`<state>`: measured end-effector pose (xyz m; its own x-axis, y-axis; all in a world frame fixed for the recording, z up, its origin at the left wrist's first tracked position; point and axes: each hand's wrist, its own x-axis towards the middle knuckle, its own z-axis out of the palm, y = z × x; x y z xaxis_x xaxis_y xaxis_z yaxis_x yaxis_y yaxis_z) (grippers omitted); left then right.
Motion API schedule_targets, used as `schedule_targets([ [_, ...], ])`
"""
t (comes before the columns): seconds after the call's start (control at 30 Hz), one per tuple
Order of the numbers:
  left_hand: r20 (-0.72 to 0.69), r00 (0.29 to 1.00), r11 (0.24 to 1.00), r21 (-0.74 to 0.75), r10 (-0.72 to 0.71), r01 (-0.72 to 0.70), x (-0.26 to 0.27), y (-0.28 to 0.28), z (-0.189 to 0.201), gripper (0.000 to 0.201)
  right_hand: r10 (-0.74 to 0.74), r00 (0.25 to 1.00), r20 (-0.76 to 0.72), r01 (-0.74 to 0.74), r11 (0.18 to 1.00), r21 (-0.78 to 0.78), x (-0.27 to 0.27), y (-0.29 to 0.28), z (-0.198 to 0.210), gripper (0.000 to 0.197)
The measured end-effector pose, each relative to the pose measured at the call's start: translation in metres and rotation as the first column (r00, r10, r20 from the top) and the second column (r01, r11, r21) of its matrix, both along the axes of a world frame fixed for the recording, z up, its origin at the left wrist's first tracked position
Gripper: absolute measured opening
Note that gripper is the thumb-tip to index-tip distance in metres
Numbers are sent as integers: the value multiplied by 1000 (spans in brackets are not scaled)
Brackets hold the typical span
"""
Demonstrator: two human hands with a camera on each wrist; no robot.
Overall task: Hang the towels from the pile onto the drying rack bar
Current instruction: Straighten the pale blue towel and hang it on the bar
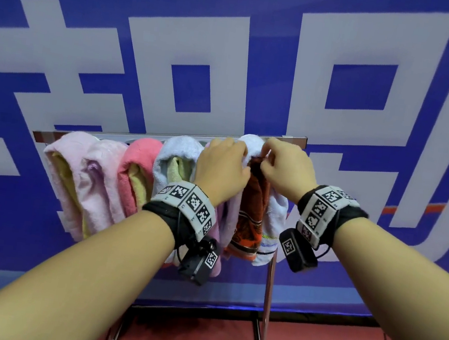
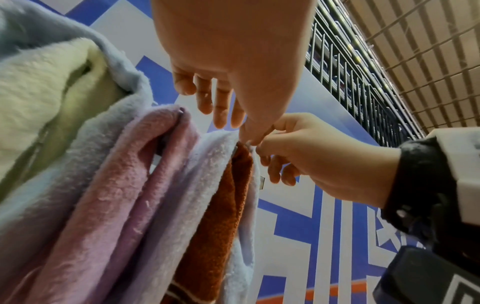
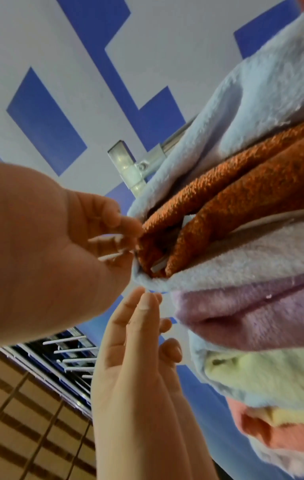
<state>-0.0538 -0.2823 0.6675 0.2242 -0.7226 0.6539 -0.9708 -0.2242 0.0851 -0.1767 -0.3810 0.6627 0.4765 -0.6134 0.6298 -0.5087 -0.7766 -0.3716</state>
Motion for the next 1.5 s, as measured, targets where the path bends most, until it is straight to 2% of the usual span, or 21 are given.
schedule_targets([
  [0.07, 73, 997, 1000, 0, 19, -20, -2, -8, -3, 26, -44, 999, 15, 44, 999, -18, -1, -12, -6, 24],
  [0.17, 177, 982, 997, 1, 72, -73, -1, -16, -7, 22, -18, 999, -33, 19, 1000, 23, 2, -25, -15, 35],
  [0.27, 231, 966, 992, 25, 116, -125, 6, -19, -7, 25, -41, 998, -48, 43, 998, 38, 8, -32, -17, 34],
  [0.43, 297, 934, 975, 45, 196, -219, 16, -18, -6, 23, -26, 999, 41, 27, 1000, -8, 14, -29, -1, 28],
  [0.57, 335, 915, 962, 70, 227, -265, 12, -17, -8, 22, -25, 999, -29, 25, 1000, 5, 15, -25, -2, 30],
  [0.77, 336, 922, 957, 143, 192, -251, 2, -7, -8, 21, -50, 993, -104, 56, 997, 46, 3, -16, -9, 33],
  [0.83, 318, 931, 959, 159, 177, -236, -1, 1, -10, 21, -45, 994, -104, 53, 996, 73, 0, -5, -6, 37],
  [0.97, 200, 972, 970, 182, 127, -164, -8, 25, -11, 39, -8, 993, -121, 21, 994, 108, -7, 26, -2, 37],
  [1.07, 124, 985, 969, 201, 121, -144, -10, 52, -9, 35, 18, 989, -146, -4, 996, 93, -11, 54, -1, 24],
  [1.2, 34, 993, 969, 214, 117, -122, -12, 93, -16, 27, 68, 979, -194, -44, 991, 128, -13, 93, -8, 26],
  [1.33, -68, 993, 969, 236, 96, -77, -10, 132, -46, 24, 121, 967, -226, -79, 979, 188, -11, 132, -35, 32],
  [1.5, -163, 977, 940, 331, 140, -79, 2, 182, -109, 22, 159, 933, -322, -63, 955, 289, 0, 178, -105, 35],
])
